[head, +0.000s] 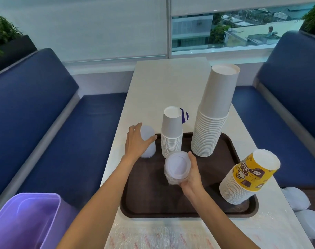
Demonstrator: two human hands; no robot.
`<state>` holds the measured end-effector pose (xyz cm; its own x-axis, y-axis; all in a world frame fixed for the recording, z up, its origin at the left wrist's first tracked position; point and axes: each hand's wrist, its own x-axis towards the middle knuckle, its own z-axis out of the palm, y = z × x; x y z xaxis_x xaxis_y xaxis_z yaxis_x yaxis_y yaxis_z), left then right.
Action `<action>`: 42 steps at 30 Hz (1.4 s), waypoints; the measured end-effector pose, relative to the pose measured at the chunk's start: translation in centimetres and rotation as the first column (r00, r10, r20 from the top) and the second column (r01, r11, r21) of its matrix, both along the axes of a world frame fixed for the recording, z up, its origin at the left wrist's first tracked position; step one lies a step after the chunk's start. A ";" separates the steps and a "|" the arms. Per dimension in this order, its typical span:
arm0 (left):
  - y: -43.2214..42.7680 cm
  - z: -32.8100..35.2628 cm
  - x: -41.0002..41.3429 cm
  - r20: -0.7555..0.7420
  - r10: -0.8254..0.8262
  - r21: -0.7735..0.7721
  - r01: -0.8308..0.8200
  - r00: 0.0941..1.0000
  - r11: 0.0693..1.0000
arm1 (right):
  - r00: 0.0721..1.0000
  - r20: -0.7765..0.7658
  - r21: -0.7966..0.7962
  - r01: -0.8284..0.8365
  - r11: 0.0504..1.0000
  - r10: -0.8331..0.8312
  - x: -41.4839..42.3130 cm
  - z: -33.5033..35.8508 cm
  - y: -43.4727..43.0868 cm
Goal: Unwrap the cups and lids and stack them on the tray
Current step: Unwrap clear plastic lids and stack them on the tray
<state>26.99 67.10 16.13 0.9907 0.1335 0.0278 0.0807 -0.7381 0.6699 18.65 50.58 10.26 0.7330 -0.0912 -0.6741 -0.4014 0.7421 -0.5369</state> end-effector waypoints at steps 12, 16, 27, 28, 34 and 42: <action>0.9 -0.6 0.2 -0.032 -0.037 0.078 0.039 0.999 0.996 | 1.000 -0.001 -0.001 0.003 1.000 -0.003 -0.2 1.0 0.1; 0.7 -0.4 -0.6 0.033 -0.001 0.013 0.000 0.999 1.000 | 1.000 0.001 0.011 -0.011 1.000 0.011 -0.4 0.9 0.3; -3.4 -1.0 -10.9 0.510 -0.089 -0.173 0.203 0.855 0.964 | 1.000 -0.006 0.040 -0.031 0.999 0.031 -1.8 1.9 0.9; -3.6 -1.8 -11.6 0.499 -0.112 -0.159 0.218 0.859 0.963 | 0.999 -0.004 0.053 -0.034 0.998 0.034 -1.9 1.9 1.1; -4.3 -4.4 -14.0 0.471 -0.087 -0.131 0.167 0.878 0.977 | 0.999 0.046 0.135 -0.033 0.990 0.027 -2.5 2.1 1.4; -4.6 -4.7 -15.1 0.548 -0.078 -0.063 0.134 0.833 0.989 | 0.999 0.022 0.191 -0.029 0.981 0.025 -2.8 1.4 1.6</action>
<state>11.90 62.51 11.45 0.8281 0.0581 0.5576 -0.3914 -0.6521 0.6493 15.84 52.14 11.69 0.7464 0.0581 -0.6630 -0.4139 0.8206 -0.3940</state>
